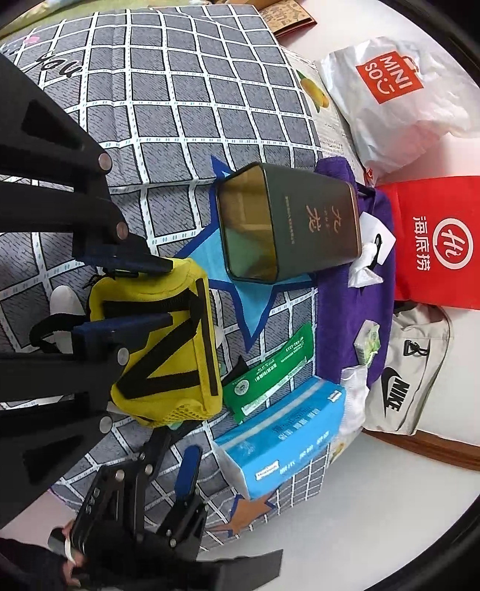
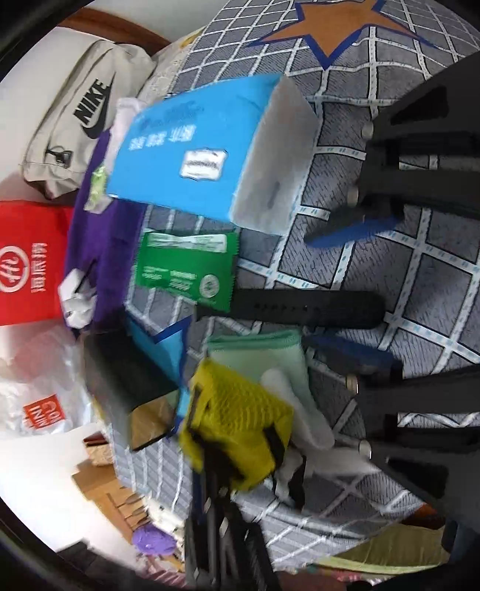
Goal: Organize soft objects
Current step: 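Grasp black watch strap with right gripper while left holds yellow bag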
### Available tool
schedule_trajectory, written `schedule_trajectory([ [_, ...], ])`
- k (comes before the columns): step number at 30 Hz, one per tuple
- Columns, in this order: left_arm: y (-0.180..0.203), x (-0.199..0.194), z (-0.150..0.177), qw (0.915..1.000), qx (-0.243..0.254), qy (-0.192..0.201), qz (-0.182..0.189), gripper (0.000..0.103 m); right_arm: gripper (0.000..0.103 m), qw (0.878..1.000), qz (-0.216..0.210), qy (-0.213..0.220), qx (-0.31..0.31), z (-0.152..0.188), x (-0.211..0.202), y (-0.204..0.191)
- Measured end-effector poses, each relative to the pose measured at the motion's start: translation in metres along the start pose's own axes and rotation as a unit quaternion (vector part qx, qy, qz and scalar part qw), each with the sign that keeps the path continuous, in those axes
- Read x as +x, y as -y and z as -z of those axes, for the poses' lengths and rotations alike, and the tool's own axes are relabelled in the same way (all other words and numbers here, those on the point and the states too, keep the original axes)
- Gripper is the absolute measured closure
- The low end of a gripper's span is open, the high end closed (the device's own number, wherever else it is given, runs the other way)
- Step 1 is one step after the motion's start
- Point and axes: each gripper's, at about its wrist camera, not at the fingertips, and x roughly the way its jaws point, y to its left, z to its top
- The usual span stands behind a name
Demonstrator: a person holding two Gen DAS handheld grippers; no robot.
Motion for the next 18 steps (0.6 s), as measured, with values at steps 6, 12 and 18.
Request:
schedule_trajectory([
  [6, -0.005, -0.001, -0.002, 0.9999, -0.01, 0.003, 0.007, 0.085, 0.082, 0.999, -0.02, -0.01, -0.025, 0.002, -0.004, 0.0],
  [12, -0.009, 0.002, -0.001, 0.9996, -0.015, 0.003, 0.022, 0.088, 0.082, 0.998, -0.026, -0.04, -0.03, 0.031, -0.02, 0.009],
  [18, -0.008, 0.003, -0.001, 0.9996, -0.015, -0.002, 0.023, 0.088, 0.071, 0.999, -0.028, -0.035, -0.003, 0.021, -0.014, 0.015],
])
